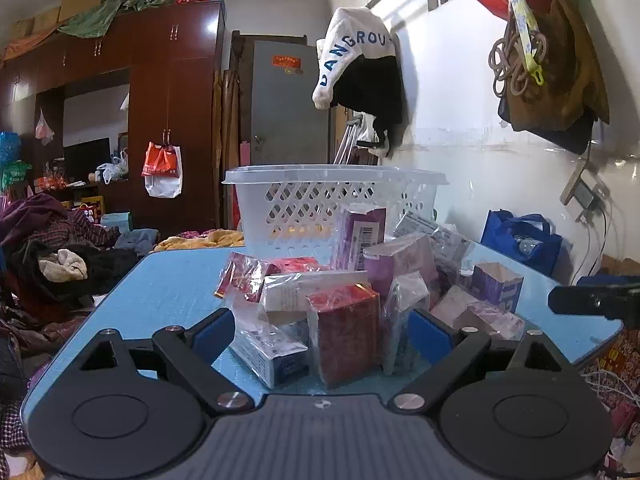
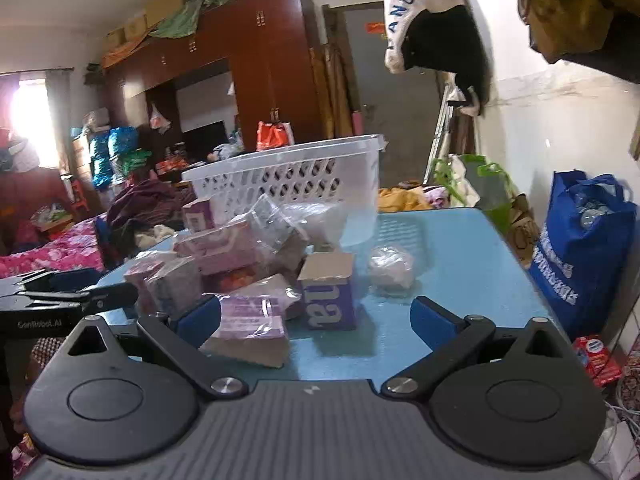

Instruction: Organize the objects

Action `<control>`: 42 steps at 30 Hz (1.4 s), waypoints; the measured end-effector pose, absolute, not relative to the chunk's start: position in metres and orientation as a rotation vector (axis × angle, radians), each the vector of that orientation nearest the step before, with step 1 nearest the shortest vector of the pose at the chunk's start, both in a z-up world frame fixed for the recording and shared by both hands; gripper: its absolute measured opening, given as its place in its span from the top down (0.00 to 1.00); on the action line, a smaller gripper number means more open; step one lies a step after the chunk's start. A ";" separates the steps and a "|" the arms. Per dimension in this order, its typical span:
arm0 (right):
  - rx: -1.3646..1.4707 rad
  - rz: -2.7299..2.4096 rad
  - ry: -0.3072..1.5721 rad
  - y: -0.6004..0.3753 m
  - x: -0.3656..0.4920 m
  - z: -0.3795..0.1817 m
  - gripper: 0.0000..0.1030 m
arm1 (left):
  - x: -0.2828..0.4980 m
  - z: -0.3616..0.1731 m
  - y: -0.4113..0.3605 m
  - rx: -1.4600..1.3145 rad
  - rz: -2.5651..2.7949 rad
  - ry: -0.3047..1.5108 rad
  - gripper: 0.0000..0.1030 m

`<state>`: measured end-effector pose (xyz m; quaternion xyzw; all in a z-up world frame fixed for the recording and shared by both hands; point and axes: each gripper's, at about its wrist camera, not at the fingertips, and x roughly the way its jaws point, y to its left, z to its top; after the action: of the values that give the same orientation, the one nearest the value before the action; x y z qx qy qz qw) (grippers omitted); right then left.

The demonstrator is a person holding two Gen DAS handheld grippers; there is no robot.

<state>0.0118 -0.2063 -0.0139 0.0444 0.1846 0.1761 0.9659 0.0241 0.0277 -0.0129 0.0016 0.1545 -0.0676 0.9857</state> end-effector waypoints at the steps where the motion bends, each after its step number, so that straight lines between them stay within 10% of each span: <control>1: 0.083 0.364 0.375 -0.205 0.012 -0.014 0.00 | 0.024 -0.013 0.027 0.001 -0.139 0.312 0.07; 42: 0.047 0.411 0.398 -0.198 0.007 -0.013 0.00 | 0.015 -0.011 0.026 -0.003 -0.058 0.330 0.07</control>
<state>0.0075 -0.1978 -0.0129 0.0234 0.1964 0.2029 0.9590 0.0154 0.0262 -0.0112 -0.0013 0.1642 -0.0287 0.9860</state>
